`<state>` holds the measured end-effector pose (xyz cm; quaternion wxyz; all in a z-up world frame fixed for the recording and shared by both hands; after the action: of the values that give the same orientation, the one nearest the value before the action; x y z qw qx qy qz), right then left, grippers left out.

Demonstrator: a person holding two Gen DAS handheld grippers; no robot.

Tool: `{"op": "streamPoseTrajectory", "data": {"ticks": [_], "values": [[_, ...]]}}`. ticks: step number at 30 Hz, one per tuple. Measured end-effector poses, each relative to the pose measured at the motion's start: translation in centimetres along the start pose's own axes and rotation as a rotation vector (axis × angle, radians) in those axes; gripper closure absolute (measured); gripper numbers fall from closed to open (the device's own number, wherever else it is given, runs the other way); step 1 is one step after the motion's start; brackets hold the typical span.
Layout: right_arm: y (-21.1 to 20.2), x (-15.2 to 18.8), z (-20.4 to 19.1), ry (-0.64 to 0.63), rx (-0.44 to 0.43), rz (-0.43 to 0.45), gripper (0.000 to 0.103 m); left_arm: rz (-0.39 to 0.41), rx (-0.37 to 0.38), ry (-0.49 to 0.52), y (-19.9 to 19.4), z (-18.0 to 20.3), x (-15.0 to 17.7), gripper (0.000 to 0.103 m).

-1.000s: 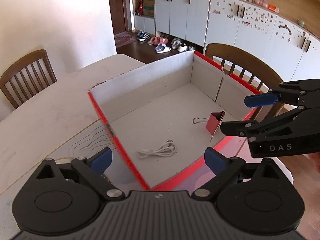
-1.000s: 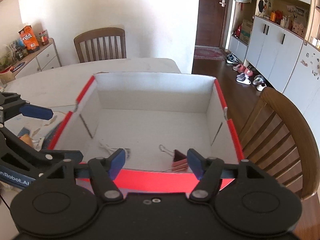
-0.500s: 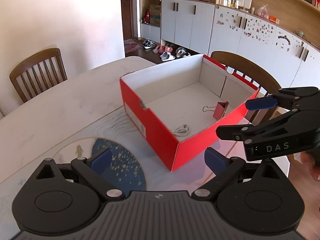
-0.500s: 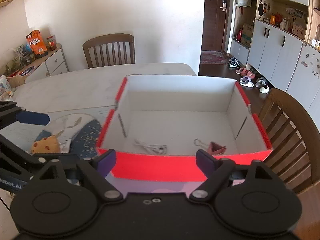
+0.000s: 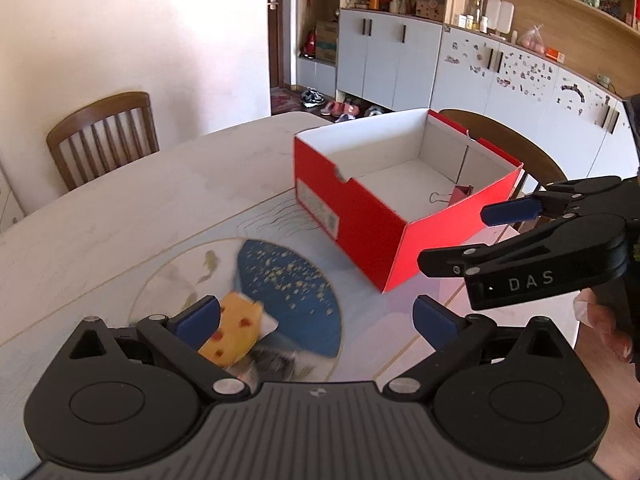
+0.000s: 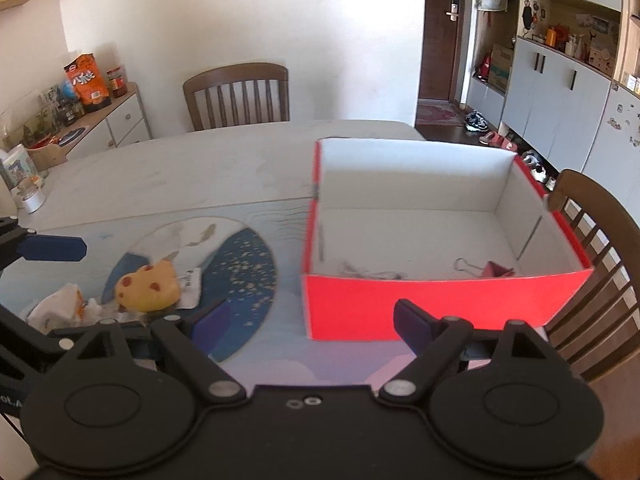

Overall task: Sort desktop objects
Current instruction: 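Move both tools back to the pile, right tool toward the yellow plush, then grasp the yellow plush with right gripper while left gripper grasps white-green bag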

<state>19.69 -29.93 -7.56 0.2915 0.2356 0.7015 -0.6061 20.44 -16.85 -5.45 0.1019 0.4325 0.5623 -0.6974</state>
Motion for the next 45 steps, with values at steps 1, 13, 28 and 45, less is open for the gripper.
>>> {"op": "streamPoseTrajectory", "data": {"ticks": [1, 13, 28, 45], "values": [[0.1, 0.1, -0.5, -0.004, -0.001, -0.002, 0.015, 0.001, -0.005, -0.008, -0.3, -0.4, 0.4, 0.0], [1.7, 0.7, -5.6, -0.048, -0.037, -0.017, 0.015, 0.01, -0.102, -0.078, -2.7, -6.7, 5.0, 0.0], [5.3, 0.4, -11.0, -0.123, -0.138, -0.044, 0.013, -0.025, -0.205, -0.123, -2.1, -11.6, 8.7, 0.0], [10.5, -0.1, -14.0, -0.202, -0.202, -0.097, 0.011, -0.066, -0.203, -0.131, 0.8, -13.5, 10.1, 0.001]]}}
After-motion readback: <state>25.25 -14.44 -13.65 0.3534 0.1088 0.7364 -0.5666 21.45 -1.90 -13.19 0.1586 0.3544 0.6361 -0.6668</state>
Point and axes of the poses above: each gripper's, at about its wrist camera, not at the fingertips, and y roughly the way its jaws point, z to its right, x to its underside, the point moved 9 cm from there along y, roughly the way its jaws point, and after that the axes turned 2 degrees about -x, right-handed, at the moved point
